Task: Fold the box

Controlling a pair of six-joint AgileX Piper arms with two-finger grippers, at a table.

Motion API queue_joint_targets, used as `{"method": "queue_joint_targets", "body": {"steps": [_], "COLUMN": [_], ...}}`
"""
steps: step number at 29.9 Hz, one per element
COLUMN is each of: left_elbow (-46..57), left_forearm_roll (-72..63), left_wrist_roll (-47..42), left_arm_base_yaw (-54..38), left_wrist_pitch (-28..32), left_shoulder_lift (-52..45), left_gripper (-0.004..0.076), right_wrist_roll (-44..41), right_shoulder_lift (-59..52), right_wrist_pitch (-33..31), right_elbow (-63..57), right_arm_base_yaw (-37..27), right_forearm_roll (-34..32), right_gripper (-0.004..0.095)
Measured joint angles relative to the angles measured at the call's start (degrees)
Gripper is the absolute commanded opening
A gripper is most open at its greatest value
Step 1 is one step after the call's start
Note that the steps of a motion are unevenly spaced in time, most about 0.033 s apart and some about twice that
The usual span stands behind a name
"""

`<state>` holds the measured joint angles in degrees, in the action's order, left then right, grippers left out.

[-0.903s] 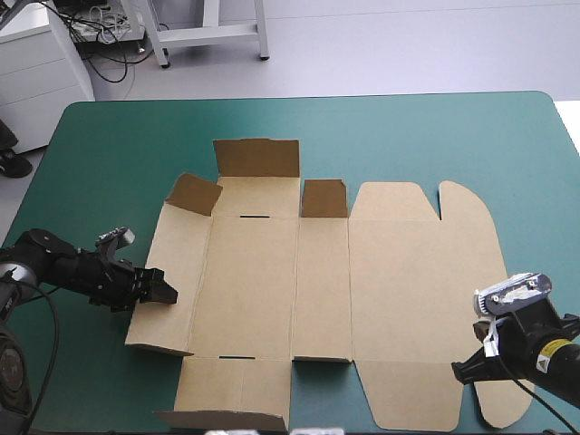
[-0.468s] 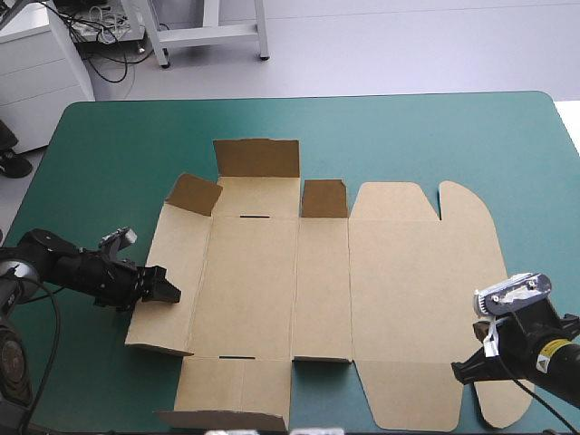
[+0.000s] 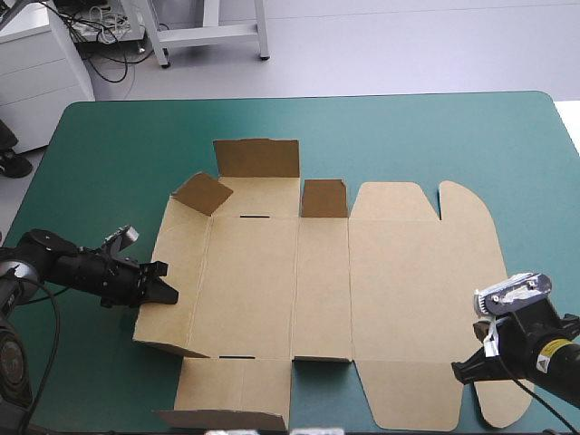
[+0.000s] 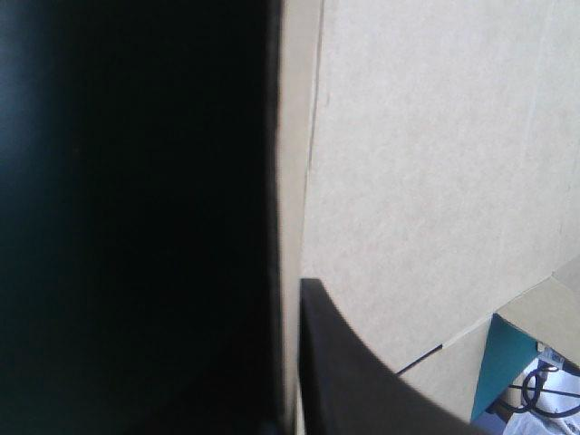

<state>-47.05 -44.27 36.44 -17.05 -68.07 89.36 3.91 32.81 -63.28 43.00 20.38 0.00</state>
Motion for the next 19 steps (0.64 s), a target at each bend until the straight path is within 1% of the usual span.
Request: {"method": "queue_joint_targets", "body": {"steps": [5,13,19], "left_elbow": [-0.1,-0.1,-1.1], "left_forearm_roll": [-0.4,-1.0,0.5], "left_wrist_roll": [3.6,6.2,6.5], "left_arm_base_yaw": [0.4,0.5,1.1], "left_wrist_pitch": [-0.6,-1.0,0.2], "left_shoulder_lift": [-0.1,-0.2,-4.4], "left_gripper": [-0.0032,-0.0032,-0.0032], "right_wrist_roll": [0.0,0.0,0.0], "right_shoulder_lift": [0.0,0.0,0.0], "right_wrist_pitch": [0.0,0.1,0.4], "right_elbow": [0.0,0.0,0.0], "right_arm_base_yaw": [0.0,0.0,0.0], "right_forearm_roll": [0.0,0.0,0.0], "right_gripper": [-0.0018,-0.0018,-0.0018]}}
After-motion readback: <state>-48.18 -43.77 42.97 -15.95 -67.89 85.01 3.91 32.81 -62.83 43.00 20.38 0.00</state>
